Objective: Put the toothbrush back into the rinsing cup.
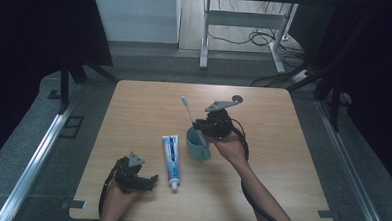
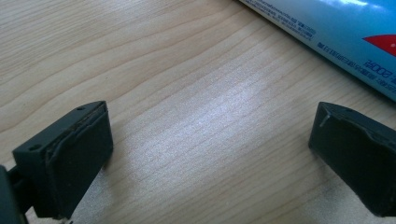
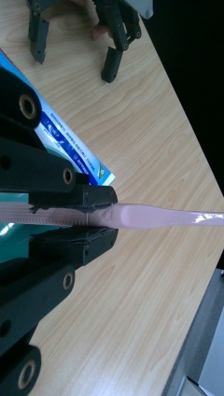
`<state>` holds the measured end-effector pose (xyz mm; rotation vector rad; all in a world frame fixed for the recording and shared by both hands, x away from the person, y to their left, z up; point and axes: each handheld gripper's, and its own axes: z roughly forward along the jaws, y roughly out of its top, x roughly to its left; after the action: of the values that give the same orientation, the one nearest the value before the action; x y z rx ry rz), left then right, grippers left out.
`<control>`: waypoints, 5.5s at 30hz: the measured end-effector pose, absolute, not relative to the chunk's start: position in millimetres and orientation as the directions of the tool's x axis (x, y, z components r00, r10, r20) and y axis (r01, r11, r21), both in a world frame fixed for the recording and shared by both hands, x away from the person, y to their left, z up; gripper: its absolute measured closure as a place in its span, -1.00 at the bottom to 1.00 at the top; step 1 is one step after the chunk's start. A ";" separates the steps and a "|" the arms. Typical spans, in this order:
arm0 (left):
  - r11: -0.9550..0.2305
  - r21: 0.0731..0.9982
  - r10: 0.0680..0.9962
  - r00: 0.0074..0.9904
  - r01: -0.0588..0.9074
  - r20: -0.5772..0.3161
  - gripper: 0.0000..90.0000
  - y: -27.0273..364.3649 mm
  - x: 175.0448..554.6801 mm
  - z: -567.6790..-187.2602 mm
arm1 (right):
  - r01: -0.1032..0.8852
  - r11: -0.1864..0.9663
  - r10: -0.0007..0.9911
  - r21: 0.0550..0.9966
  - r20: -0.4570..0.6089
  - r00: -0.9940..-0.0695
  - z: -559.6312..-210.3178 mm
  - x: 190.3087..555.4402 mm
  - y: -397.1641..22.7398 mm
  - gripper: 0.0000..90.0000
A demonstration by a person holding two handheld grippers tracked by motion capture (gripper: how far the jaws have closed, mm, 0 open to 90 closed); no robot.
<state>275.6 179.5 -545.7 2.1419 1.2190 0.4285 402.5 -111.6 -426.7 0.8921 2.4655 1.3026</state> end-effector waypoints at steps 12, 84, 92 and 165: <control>-0.373 0.663 0.854 0.519 0.649 -0.027 -1.00 179.5 275.7 -545.8 | 0.436 0.432 0.605 0.789 0.104 -0.789 -443.8 405.3 -113.3 0.75; -0.374 0.662 0.854 0.519 0.649 -0.027 -1.00 179.5 275.6 -545.8 | 0.470 0.506 0.592 0.724 0.105 -0.799 -458.5 403.7 -110.6 0.34; -0.374 0.662 0.854 0.519 0.649 -0.027 -1.00 179.4 275.7 -545.8 | 0.451 0.519 0.581 0.726 0.088 -0.809 -451.8 400.1 -108.9 0.17; -0.376 0.662 0.854 0.520 0.648 -0.024 -1.00 179.5 275.9 -545.7 | 0.414 0.535 0.603 0.736 0.010 -0.798 -426.7 375.3 -160.2 -0.88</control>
<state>275.9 179.5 -545.7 2.1433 1.2164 0.4311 375.3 -160.2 -426.7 0.8545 2.5294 1.1159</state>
